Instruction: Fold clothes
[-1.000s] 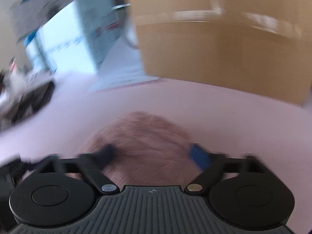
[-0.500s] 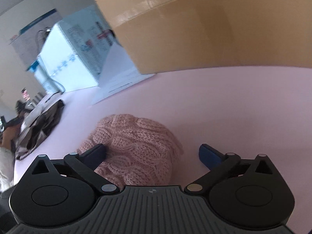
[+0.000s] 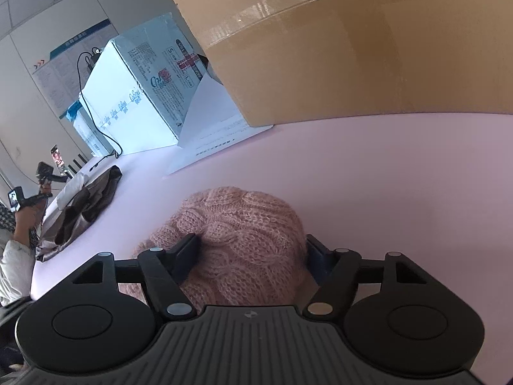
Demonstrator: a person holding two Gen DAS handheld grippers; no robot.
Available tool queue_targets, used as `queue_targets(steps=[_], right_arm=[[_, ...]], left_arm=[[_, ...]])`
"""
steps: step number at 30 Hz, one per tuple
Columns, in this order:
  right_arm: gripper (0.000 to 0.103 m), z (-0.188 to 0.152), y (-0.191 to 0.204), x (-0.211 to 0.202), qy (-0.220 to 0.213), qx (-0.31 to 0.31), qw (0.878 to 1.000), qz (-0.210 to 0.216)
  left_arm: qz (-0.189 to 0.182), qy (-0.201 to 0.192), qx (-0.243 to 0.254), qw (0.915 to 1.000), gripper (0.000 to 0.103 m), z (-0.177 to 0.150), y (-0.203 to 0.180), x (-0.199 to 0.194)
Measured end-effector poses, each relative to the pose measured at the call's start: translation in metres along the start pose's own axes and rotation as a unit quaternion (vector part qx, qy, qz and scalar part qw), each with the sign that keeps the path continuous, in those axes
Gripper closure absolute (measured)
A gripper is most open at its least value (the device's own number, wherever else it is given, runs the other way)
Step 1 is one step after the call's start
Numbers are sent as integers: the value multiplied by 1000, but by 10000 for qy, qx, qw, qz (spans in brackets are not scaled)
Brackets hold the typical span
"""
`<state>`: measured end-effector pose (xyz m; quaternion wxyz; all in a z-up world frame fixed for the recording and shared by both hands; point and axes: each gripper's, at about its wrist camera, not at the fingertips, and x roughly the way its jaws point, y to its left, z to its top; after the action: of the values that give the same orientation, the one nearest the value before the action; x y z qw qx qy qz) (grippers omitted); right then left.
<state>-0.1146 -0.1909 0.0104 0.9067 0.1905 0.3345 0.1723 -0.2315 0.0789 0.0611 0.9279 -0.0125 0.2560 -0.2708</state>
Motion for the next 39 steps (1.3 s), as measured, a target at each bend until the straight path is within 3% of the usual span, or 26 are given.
queue_targets(steps=[3,7,9,11,13,15,16,17,22,24,25,30,35,39], right_arm=[[34,-2,1,1,-29,-48,10000,-20],[34,-3,2,1,-57,-55,10000,-44],[34,-3,2,0,-61,-45,10000,-45],[34,-3,2,0,-58,-45,10000,-47],[34,-3,3,0,-68,-59,9999,-67],[34,-3,3,1,-82,-82,9999,-91],[34,-3,4,1,-89,-86,9999,-97],[34,-4,4,1,-100,-94,9999,-102],[34,-5,5,-1,-136,-104,9998,-135],[34,-5,5,-1,-140,-101,9997,-142],[34,-5,5,-1,-137,-94,9998,-142],[35,-7,6,-2,-197,-20,9996,-180],[70,-11,16,-9,-483,-94,9984,-291],[80,-16,23,-18,-751,-23,9957,-537]], left_arm=[[91,-109,173,9997,0,6,-14,-2],[516,481,-123,9974,0,13,-19,35],[722,558,-225,9956,0,14,-19,44],[1066,24,73,9943,0,14,-25,32],[1469,-678,468,9857,0,12,-37,13],[1584,-1205,623,9780,0,12,-44,-7],[1531,-1287,616,9779,0,13,-44,-12],[1480,-1200,603,9798,0,15,-45,-11],[1259,-16,434,9911,0,22,-43,26],[1298,692,174,9890,2,17,-34,55],[1376,807,136,9871,2,14,-31,61],[1748,805,447,9803,1,2,-29,71],[2183,483,1111,9683,0,-8,-37,78],[2456,359,1328,9596,0,-5,-29,89]])
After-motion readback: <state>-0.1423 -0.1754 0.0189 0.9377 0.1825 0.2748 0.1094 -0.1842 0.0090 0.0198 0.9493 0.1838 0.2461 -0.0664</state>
